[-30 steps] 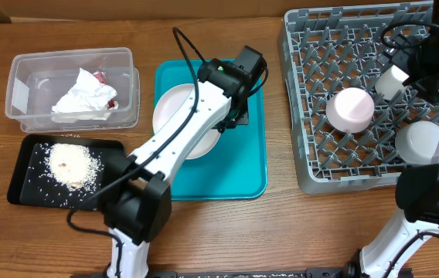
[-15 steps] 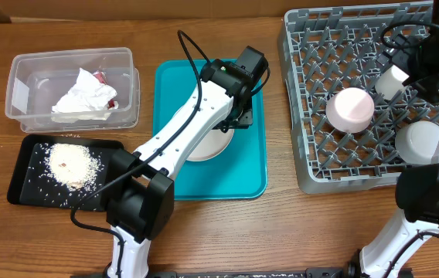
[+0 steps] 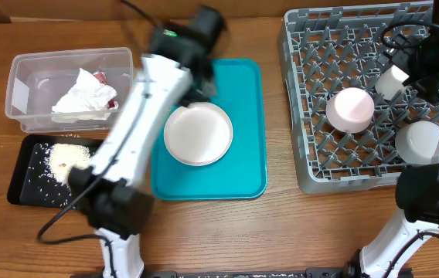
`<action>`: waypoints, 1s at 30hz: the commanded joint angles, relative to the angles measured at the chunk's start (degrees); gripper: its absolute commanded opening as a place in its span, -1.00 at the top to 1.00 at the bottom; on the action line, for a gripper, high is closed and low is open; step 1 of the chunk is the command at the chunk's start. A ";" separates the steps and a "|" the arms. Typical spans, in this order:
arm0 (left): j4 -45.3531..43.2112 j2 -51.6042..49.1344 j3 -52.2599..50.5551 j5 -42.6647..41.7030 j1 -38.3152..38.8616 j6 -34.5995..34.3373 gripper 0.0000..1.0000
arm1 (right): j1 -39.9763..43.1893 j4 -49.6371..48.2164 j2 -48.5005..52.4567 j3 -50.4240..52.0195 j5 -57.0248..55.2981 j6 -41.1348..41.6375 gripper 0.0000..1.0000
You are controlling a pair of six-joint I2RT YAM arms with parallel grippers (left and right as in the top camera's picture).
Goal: Sort waste into correct bins and load items into the dishwasher
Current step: 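Carry the empty plate back and set it on the teal tray, release, then reach the right gripper to the white plate on the teal tray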
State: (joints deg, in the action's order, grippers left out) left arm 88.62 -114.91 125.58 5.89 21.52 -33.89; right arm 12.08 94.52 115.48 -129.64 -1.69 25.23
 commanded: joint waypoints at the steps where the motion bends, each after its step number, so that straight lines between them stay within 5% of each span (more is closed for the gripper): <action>1: 1.64 6.62 3.17 1.81 -7.87 0.02 0.23 | 0.11 -0.13 -0.87 -1.66 -0.15 0.11 -1.00; 2: 2.19 7.87 3.17 1.79 -10.80 0.02 0.14 | 0.11 -0.13 -0.87 -1.66 -0.15 0.11 -1.00; 3: 2.95 9.11 3.17 1.77 -14.56 0.02 -0.29 | 0.11 -0.42 -0.87 -1.66 -0.07 0.31 -1.00; 4: 3.52 9.77 3.17 1.75 -17.11 0.04 -1.00 | 0.11 -1.86 -0.87 -1.66 0.63 0.68 -1.00; 12: 8.20 10.23 2.91 1.60 -34.21 0.50 -0.99 | 0.11 -5.99 -0.87 -1.66 14.58 0.79 -1.00; 18: 8.17 10.23 2.89 1.62 -39.60 0.50 -1.00 | -2.03 -7.72 -0.74 -1.60 35.93 -1.99 -1.00; 21: 8.15 10.23 2.89 1.60 -40.26 0.48 -0.99 | -7.08 -6.21 -0.74 -1.60 34.62 -7.58 -0.99; 30: 8.17 10.23 2.89 1.57 -40.24 0.50 -1.00 | -29.62 -10.99 -0.46 2.91 15.08 -7.63 -1.00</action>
State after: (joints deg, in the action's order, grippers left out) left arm 96.66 -104.86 128.09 7.11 -18.52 -34.11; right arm -12.03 85.17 115.48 -128.77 20.62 19.00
